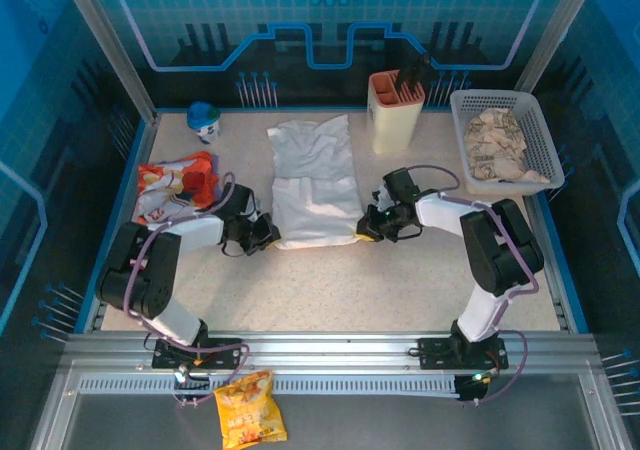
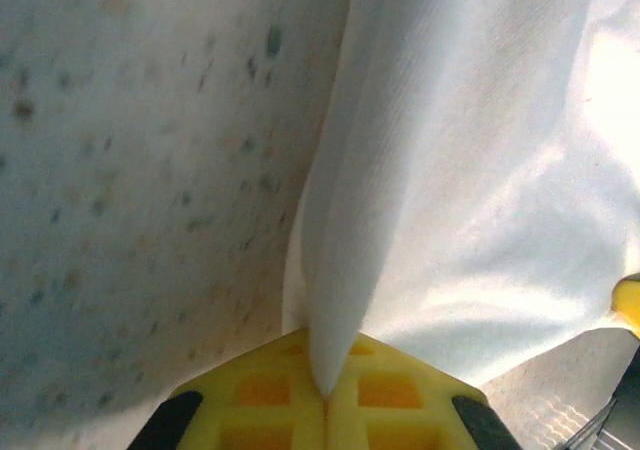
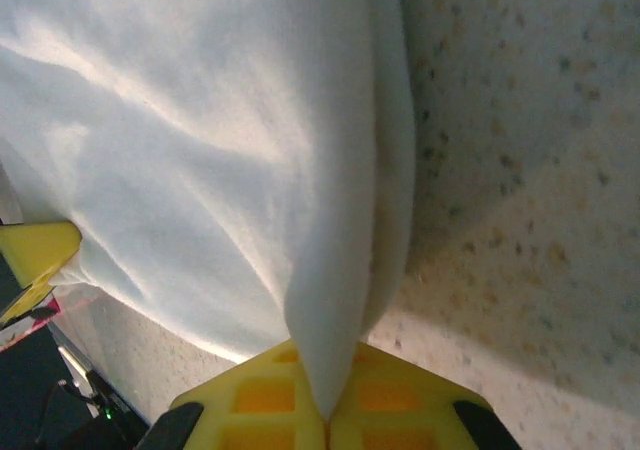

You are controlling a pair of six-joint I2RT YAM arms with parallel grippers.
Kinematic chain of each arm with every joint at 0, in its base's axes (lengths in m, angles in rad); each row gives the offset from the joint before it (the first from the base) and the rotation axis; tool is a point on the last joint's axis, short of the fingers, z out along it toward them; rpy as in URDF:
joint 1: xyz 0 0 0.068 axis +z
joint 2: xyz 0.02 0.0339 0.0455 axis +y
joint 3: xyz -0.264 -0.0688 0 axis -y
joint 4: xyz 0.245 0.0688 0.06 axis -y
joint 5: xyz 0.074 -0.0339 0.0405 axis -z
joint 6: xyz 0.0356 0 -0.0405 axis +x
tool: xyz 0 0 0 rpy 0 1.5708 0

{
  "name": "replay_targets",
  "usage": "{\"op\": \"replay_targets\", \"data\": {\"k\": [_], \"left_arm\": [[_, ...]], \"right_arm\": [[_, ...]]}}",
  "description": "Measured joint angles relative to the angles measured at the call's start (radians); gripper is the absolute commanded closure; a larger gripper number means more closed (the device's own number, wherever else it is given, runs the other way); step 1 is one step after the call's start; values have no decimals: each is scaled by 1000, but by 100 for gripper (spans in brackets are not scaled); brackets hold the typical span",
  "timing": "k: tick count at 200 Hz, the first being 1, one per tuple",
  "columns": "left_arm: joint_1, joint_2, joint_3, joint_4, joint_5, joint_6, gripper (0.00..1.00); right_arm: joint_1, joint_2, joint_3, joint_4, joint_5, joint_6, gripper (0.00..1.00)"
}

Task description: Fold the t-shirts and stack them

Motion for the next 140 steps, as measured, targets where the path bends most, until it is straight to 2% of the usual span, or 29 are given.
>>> {"op": "replay_targets", "data": {"k": [42, 74, 106, 125, 140], "left_arm": [[-48, -171, -135, -24, 4, -14, 100], [-136, -315, -252, -55, -9, -84, 100], [-270, -567, -309, -194, -57, -195, 98], [-284, -693, -295, -287, -77, -235, 98], [-286, -737, -256, -354, -92, -251, 98]], "right_arm": [[20, -176, -151, -9, 1, -3, 100], [108, -308, -274, -43, 28, 19, 100], [203, -505, -381, -112, 69, 98, 100], [220, -621, -396, -165, 87, 137, 100], [218, -665, -367, -207, 101, 150, 100]]}}
